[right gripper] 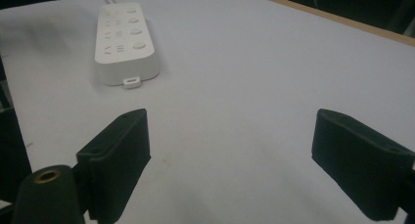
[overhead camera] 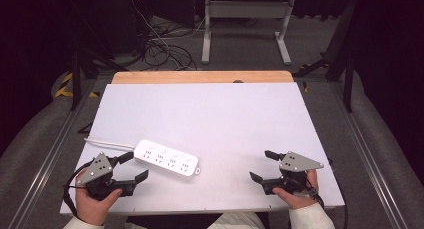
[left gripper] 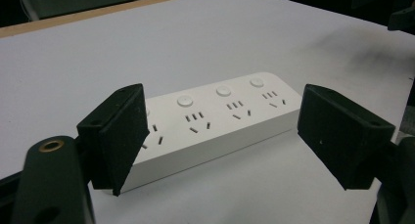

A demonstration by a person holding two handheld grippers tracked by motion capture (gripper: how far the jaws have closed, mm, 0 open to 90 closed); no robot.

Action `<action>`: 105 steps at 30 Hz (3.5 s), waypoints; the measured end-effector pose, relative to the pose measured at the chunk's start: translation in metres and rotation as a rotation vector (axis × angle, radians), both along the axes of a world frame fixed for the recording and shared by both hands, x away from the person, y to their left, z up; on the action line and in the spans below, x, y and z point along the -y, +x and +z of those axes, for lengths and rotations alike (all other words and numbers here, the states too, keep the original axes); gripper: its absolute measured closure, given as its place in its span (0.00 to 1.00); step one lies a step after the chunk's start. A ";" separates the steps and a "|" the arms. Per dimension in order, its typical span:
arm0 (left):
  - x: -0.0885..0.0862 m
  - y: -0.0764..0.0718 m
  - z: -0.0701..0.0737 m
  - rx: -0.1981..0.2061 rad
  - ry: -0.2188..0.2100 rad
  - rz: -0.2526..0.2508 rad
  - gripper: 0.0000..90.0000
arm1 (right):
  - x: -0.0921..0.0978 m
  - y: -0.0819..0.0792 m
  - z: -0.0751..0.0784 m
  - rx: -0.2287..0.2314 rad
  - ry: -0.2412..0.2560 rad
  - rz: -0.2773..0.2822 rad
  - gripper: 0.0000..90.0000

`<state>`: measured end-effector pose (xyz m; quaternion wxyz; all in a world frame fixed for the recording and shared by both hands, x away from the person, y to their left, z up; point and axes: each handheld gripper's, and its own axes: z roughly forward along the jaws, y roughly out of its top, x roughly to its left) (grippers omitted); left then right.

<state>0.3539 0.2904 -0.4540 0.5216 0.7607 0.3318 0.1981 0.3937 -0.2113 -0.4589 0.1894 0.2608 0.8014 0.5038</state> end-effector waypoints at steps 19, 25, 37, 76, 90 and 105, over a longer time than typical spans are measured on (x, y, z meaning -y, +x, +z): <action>0.004 0.003 0.008 0.018 0.061 0.012 0.25 | -0.002 0.001 -0.003 0.050 -0.012 0.004 0.26; 0.006 0.009 0.017 -0.004 0.081 0.001 0.29 | -0.002 0.002 -0.005 0.038 -0.019 0.008 0.30; 0.012 0.026 0.032 -0.019 0.099 -0.013 0.34 | -0.003 0.003 -0.006 0.032 -0.018 0.012 0.31; 0.005 0.076 0.038 -0.224 0.208 0.045 1.00 | -0.003 0.003 -0.008 0.024 -0.019 0.019 0.31; 0.007 0.097 0.022 -0.306 0.270 0.070 1.00 | -0.003 0.004 -0.008 0.023 -0.022 0.019 0.31; 0.019 0.110 0.010 -0.385 0.268 0.048 1.00 | -0.003 0.004 -0.008 0.020 -0.024 0.021 0.31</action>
